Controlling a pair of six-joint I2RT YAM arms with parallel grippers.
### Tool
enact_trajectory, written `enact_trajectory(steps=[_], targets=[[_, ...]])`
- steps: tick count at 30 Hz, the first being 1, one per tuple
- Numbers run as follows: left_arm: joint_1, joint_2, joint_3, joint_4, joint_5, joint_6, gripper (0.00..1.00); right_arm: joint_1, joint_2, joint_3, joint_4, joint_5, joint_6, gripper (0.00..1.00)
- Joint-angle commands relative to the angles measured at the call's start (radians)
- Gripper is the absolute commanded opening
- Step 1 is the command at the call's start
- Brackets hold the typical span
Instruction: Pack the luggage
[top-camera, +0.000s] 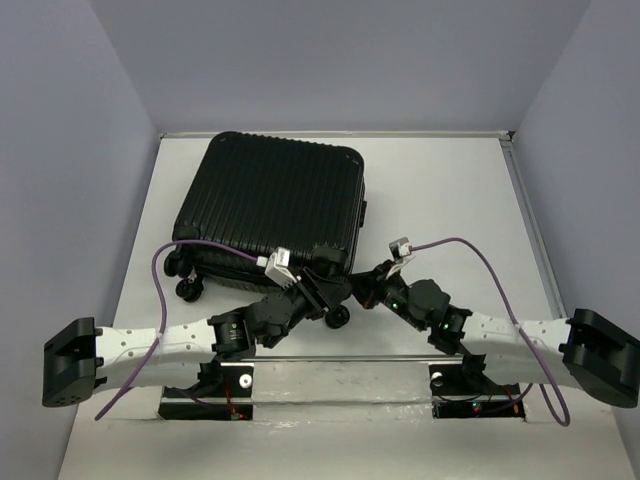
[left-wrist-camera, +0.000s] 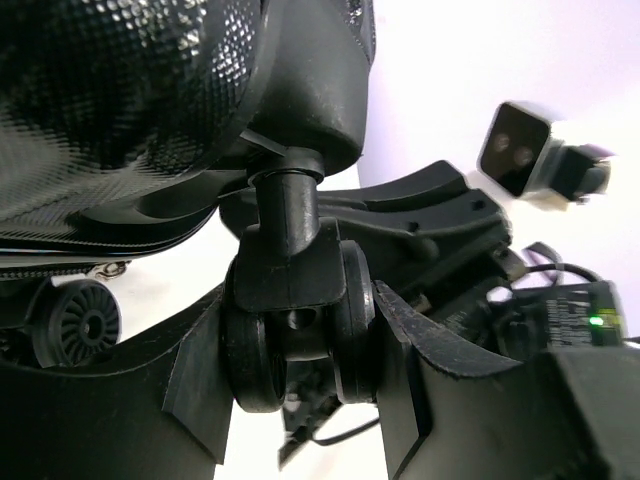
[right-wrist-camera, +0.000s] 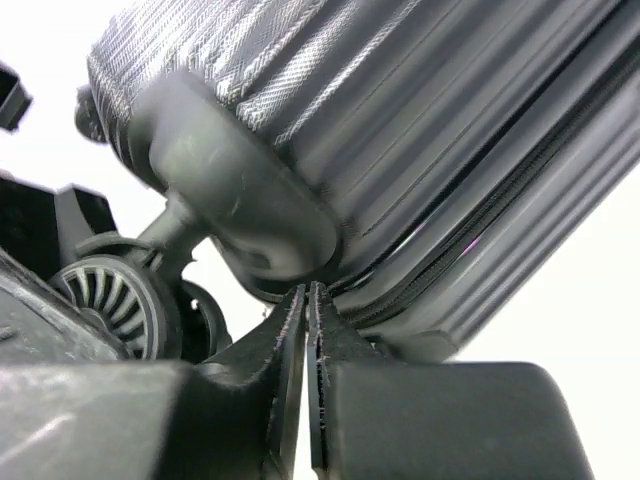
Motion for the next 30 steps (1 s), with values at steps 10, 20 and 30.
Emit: enact_trajectory(steps=[10, 20, 30], targets=[[0.001, 0.0, 0.098, 0.109, -0.015, 0.052, 0.06, 0.041, 0.198, 0.043, 0.168, -0.177, -0.008, 0.53], [0.001, 0.006, 0.087, 0.146, 0.018, 0.028, 0.06, 0.075, 0.298, 0.084, 0.258, -0.146, -0.018, 0.57], [0.0, 0.043, 0.086, 0.245, 0.073, -0.001, 0.06, 0.084, 0.4, 0.104, 0.452, -0.129, -0.006, 0.58]])
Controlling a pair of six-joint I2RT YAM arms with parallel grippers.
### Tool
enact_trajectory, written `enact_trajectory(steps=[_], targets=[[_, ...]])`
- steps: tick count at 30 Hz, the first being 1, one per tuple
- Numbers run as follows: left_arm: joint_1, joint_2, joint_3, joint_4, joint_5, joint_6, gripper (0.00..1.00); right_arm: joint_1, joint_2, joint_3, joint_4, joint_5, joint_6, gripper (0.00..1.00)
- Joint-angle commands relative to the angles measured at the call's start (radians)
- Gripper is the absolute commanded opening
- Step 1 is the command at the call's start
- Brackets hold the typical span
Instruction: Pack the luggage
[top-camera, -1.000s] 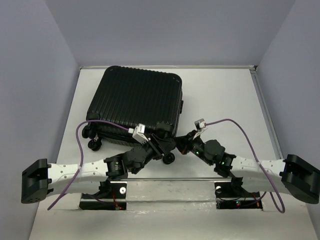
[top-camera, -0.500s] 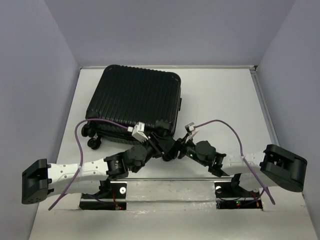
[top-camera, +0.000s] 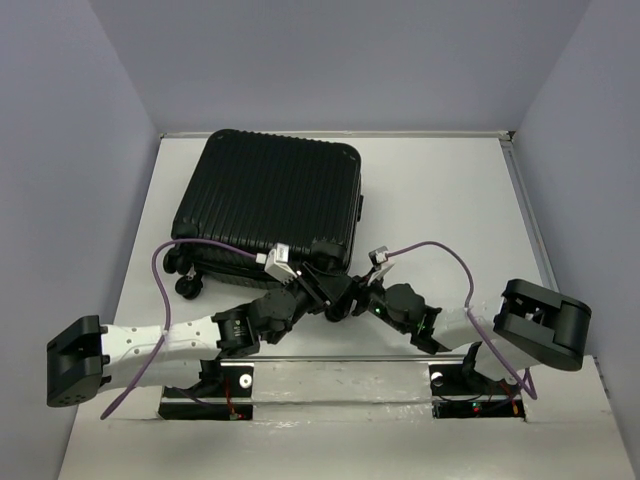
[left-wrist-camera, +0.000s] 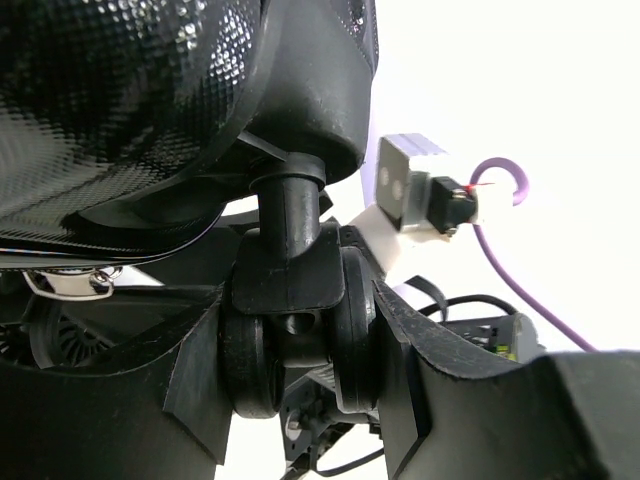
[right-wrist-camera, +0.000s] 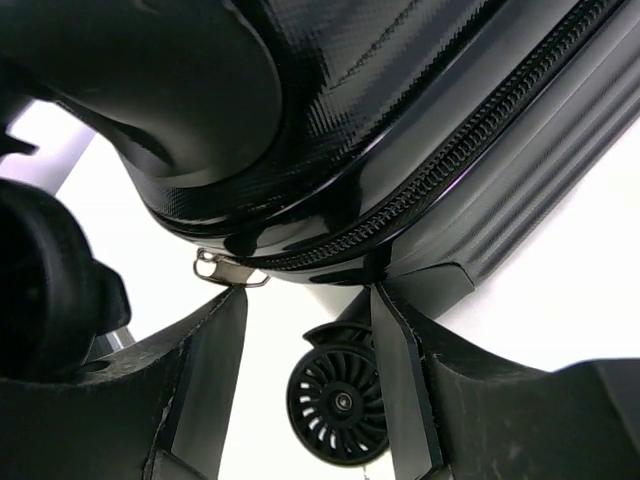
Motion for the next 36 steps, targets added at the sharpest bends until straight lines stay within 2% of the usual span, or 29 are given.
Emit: enact_trajectory(steps=[1, 6, 12, 16, 19, 23, 25, 27, 30, 34, 36], targets=[[-0.016, 0.004, 0.071, 0.231, 0.104, -0.008, 0.06, 0.049, 0.043, 0.089, 0.25, -0.089, -0.026, 0.58], [-0.016, 0.011, 0.048, 0.285, 0.137, -0.044, 0.06, 0.049, 0.078, 0.108, 0.281, -0.127, -0.019, 0.54], [-0.016, -0.003, 0.048, 0.305, 0.127, -0.024, 0.06, 0.09, 0.032, 0.031, 0.281, -0.006, -0.005, 0.53], [-0.016, -0.005, 0.057, 0.291, 0.105, -0.031, 0.06, 0.133, 0.027, 0.054, 0.195, 0.072, -0.046, 0.58], [-0.017, 0.012, 0.062, 0.318, 0.113, -0.063, 0.06, 0.146, 0.05, 0.089, 0.189, 0.179, -0.098, 0.59], [-0.017, 0.017, 0.05, 0.365, 0.119, -0.119, 0.06, 0.182, 0.061, 0.068, 0.317, 0.298, -0.137, 0.59], [-0.017, 0.001, 0.042, 0.38, 0.101, -0.131, 0.06, 0.211, 0.063, 0.073, 0.333, 0.348, -0.207, 0.59], [-0.017, -0.02, 0.033, 0.386, 0.072, -0.145, 0.06, 0.247, 0.066, 0.097, 0.339, 0.462, -0.271, 0.59], [-0.016, -0.038, 0.023, 0.389, 0.042, -0.149, 0.06, 0.256, 0.078, 0.087, 0.35, 0.557, -0.236, 0.57], [-0.017, -0.046, 0.037, 0.389, 0.019, -0.133, 0.06, 0.303, 0.136, 0.005, 0.515, 0.676, -0.224, 0.55], [-0.016, -0.037, 0.046, 0.386, 0.004, -0.125, 0.06, 0.325, 0.144, -0.025, 0.528, 0.726, -0.223, 0.55]])
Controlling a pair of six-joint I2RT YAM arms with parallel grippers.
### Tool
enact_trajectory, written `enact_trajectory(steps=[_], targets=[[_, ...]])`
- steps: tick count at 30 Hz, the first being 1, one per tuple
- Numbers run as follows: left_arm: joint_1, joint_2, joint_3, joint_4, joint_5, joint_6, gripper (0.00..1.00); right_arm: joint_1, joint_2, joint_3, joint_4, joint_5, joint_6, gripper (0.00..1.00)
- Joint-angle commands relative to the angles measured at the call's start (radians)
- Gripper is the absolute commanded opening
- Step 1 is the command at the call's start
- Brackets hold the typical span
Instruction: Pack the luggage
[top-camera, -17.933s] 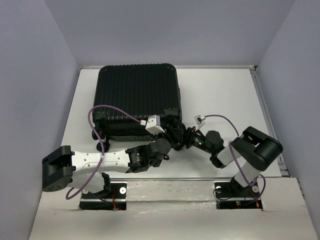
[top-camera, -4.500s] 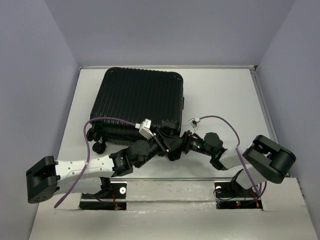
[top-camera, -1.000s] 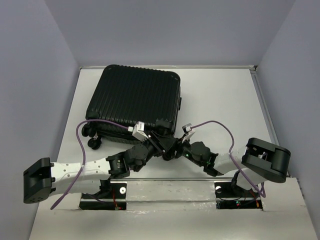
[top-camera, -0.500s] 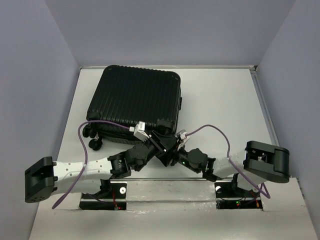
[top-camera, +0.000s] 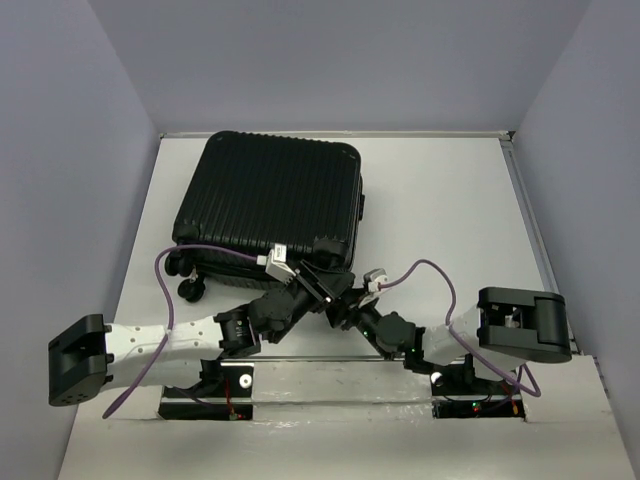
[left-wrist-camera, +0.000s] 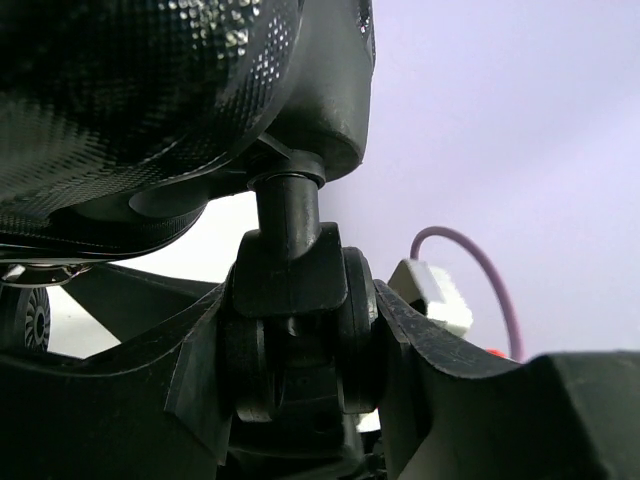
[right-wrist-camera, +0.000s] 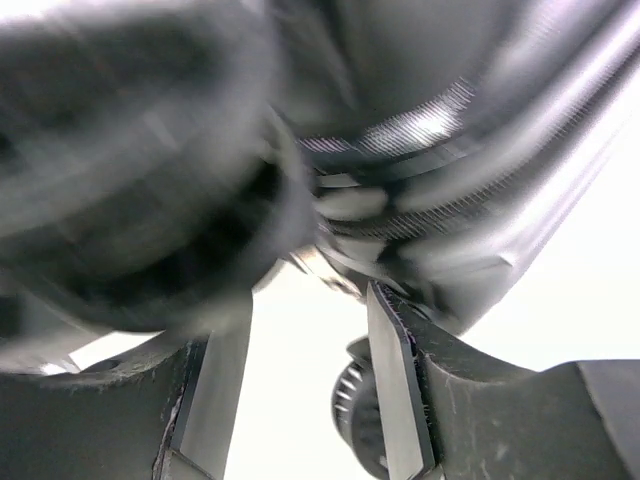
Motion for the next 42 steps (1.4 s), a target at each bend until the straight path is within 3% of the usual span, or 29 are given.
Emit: enact_trajectory(steps=[1, 4, 9, 18, 25, 37, 42], targets=[[-0.021, -0.039, 0.062, 0.285, -0.012, -0.011, 0.06, 0.054, 0.032, -0.049, 0.304, 0.25, -0.01, 0.55], [-0.021, -0.002, 0.073, 0.315, -0.012, -0.018, 0.06, 0.077, 0.07, -0.002, 0.321, 0.314, -0.093, 0.56], [-0.023, 0.019, 0.075, 0.348, -0.009, -0.034, 0.06, 0.095, 0.149, 0.075, 0.505, 0.379, -0.322, 0.56], [-0.02, 0.03, 0.056, 0.406, -0.037, -0.067, 0.06, 0.095, 0.192, 0.187, 0.509, 0.449, -0.36, 0.55], [-0.02, 0.013, -0.002, 0.438, -0.061, -0.127, 0.06, 0.084, 0.181, 0.238, 0.508, 0.42, -0.415, 0.55], [-0.017, 0.019, -0.01, 0.447, -0.109, -0.134, 0.06, 0.121, 0.101, 0.186, 0.509, 0.485, -0.403, 0.57], [-0.003, 0.078, 0.059, 0.443, -0.032, -0.103, 0.1, 0.143, 0.069, 0.105, 0.506, 0.474, -0.341, 0.58]])
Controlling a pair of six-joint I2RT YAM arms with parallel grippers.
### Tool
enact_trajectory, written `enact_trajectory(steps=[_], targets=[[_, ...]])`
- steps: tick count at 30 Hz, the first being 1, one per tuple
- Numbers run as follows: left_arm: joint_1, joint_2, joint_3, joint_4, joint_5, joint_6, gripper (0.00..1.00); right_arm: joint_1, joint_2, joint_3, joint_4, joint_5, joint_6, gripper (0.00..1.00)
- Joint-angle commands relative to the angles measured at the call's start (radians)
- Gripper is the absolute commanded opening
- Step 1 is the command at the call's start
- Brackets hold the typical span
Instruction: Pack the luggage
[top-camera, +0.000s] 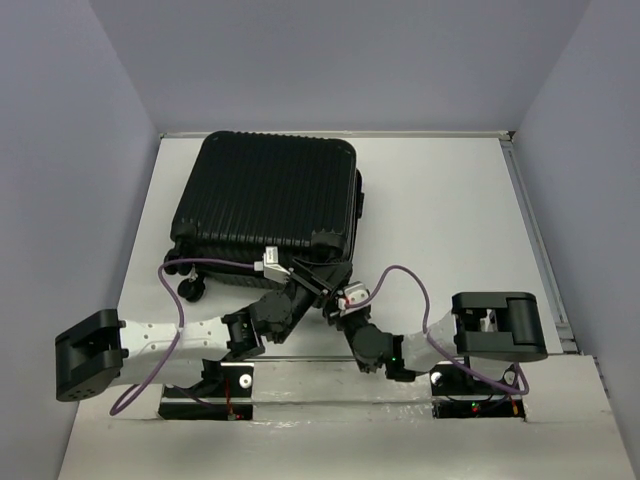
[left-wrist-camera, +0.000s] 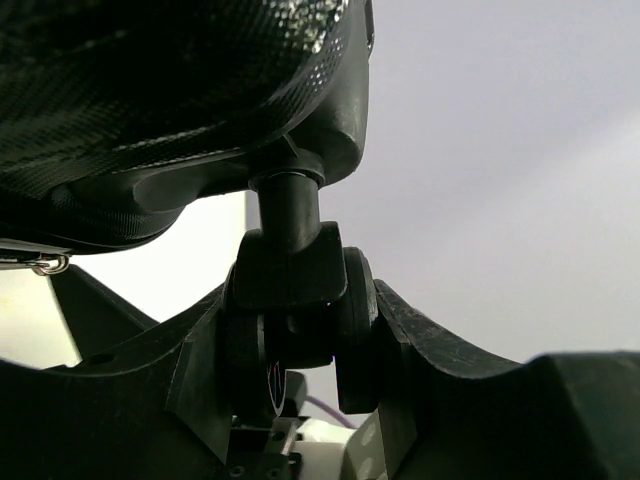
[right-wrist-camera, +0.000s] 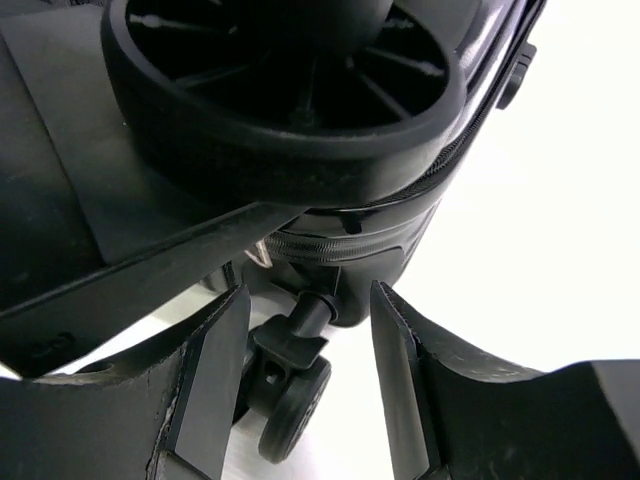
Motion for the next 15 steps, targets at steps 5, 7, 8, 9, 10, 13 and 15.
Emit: enact_trajectory(steps=[5, 7, 8, 9, 10, 13, 15], targets=[[0.037, 0.11, 0.239, 0.158, 0.169, 0.082, 0.2, 0.02, -0.236, -0.256, 0.514, 0.064, 0.117, 0.64], [0.055, 0.185, 0.301, 0.127, 0.253, 0.11, 0.38, 0.032, -0.368, -0.361, 0.475, 0.078, 0.158, 0.69], [0.074, 0.213, 0.336, 0.11, 0.287, 0.127, 0.5, 0.033, -0.429, -0.376, 0.413, 0.087, 0.19, 0.73], [0.081, 0.242, 0.406, 0.089, 0.358, 0.162, 0.71, 0.033, -0.503, -0.373, 0.115, 0.079, 0.323, 0.76], [0.087, 0.287, 0.433, 0.067, 0.389, 0.184, 0.79, 0.033, -0.686, -0.346, -0.18, 0.061, 0.477, 0.77], [0.11, 0.327, 0.557, -0.14, 0.492, 0.327, 0.99, -0.012, -0.886, -0.219, -0.907, -0.011, 0.795, 0.76], [0.114, 0.316, 0.618, -0.249, 0.517, 0.482, 0.99, -0.021, -0.959, -0.226, -0.931, -0.057, 0.703, 0.64]])
